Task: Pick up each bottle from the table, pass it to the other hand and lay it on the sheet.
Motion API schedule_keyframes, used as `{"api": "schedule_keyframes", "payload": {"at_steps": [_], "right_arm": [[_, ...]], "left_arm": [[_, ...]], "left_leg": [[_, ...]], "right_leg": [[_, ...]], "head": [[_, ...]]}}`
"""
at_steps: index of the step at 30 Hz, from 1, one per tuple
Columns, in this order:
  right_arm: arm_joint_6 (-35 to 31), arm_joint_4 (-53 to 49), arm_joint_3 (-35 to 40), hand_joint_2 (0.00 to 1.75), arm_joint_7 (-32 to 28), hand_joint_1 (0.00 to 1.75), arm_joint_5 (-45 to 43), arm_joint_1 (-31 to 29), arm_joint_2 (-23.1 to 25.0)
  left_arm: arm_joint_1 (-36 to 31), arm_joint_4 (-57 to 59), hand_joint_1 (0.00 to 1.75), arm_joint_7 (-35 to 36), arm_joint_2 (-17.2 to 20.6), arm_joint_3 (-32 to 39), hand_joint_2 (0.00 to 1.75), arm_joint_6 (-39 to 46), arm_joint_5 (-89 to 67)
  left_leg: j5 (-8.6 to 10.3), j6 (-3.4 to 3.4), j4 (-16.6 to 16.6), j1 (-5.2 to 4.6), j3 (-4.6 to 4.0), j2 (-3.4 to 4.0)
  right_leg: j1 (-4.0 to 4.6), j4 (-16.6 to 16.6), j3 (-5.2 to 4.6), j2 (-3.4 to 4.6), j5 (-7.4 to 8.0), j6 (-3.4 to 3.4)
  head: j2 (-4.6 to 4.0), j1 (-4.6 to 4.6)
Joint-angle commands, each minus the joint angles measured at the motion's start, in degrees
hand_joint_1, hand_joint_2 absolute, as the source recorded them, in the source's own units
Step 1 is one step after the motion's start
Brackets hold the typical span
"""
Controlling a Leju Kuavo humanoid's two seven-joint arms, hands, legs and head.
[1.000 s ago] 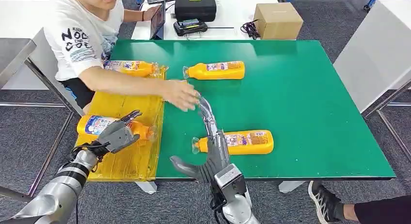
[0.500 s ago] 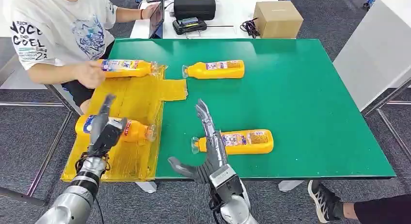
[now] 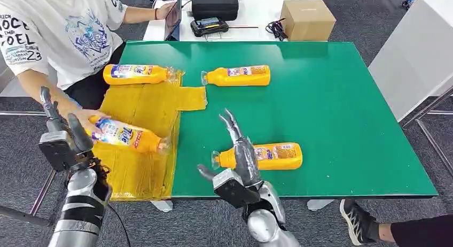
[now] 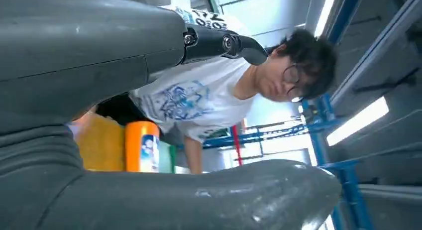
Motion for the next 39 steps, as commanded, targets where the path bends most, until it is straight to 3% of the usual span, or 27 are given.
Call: {"api": "schedule_keyframes", "payload": {"at_steps": [1,4,5,6,8,17,18,26,39], "right_arm": [[3.89,7.17,-4.04,1.75,6.56,0.0,5.71,-6.08,-10.52],[3.89,7.17,-4.04,1.75,6.56,0.0,5.71,-6.08,-10.52],[4.16,7.12,-4.31,1.75,8.99,0.0,6.71,-5.95,-10.27],[7.7,7.86,-3.75,1.75,12.63,0.0,7.83,-6.91,-12.68],[9.01,9.38,-5.41,1.75,14.09,0.0,7.55,-8.2,-15.36],[19.99,17.98,-4.29,1.75,16.06,0.0,4.49,-14.46,-21.3],[20.47,19.16,-3.07,1.75,16.01,0.0,3.61,-15.51,-22.45],[29.83,21.55,1.26,1.75,17.16,0.0,-2.68,-20.92,-29.13],[29.83,21.55,1.26,1.75,17.16,0.0,-2.68,-20.92,-29.13]], "left_arm": [[3.82,-7.22,0.0,-1.05,-2.14,1.7,0.0,-1.97,1.3],[3.82,-7.22,0.0,-1.05,-2.14,1.7,0.0,-1.97,1.3],[3.73,-5.26,0.0,-1.05,-1.98,1.83,0.0,-1.91,0.2],[4.3,-4.18,0.0,-1.05,-2.08,2.61,0.0,-2.74,0.79],[5.8,-3.26,0.0,-1.05,-2.12,2.69,0.0,-3.25,-0.22],[6.51,0.75,0.0,-1.05,-2.82,-0.24,0.0,-3.87,-2.41],[6.76,-0.6,0.0,-1.05,-2.25,-2.09,1.75,-2.02,-3.5],[4.92,3.86,0.0,-1.05,-2.97,-4.75,1.75,-4.45,-2.59],[4.92,3.86,0.0,-1.05,-2.97,-4.75,1.75,-4.45,-2.59]], "left_leg": [[-0.05,-0.08,-0.02,0.09,0.17,0.06],[-0.08,-0.1,0.03,0.11,0.15,0.05],[-0.05,-0.07,0.01,0.06,0.09,0.04],[-0.1,-0.12,0.01,0.1,0.2,0.1],[-0.09,-0.11,-0.03,0.12,0.27,0.08],[-0.05,-0.08,0.02,0.07,0.17,0.02],[-0.02,-0.05,0.01,0.0,0.09,-0.02],[-0.06,-0.07,0.08,0.02,0.1,0.0],[-0.03,-0.05,0.06,0.01,-0.01,0.02]], "right_leg": [[0.1,-0.12,0.22,0.02,0.0,-0.1],[0.12,-0.07,0.19,0.03,-0.02,-0.12],[0.07,-0.06,0.11,0.04,0.0,-0.08],[0.12,-0.09,0.23,0.07,-0.03,-0.14],[0.14,-0.14,0.3,0.05,-0.02,-0.12],[0.09,-0.11,0.25,-0.01,-0.01,-0.09],[0.02,-0.08,0.13,-0.02,0.01,-0.05],[0.04,-0.04,0.15,-0.01,0.01,-0.03],[0.03,-0.02,0.02,0.02,0.04,0.01]], "head": [[0.0,0.0],[0.0,-0.02],[0.0,-0.02],[0.0,-0.02],[0.0,-0.02],[0.0,0.0],[0.0,-0.02],[0.0,-0.02],[0.0,-0.04]]}}
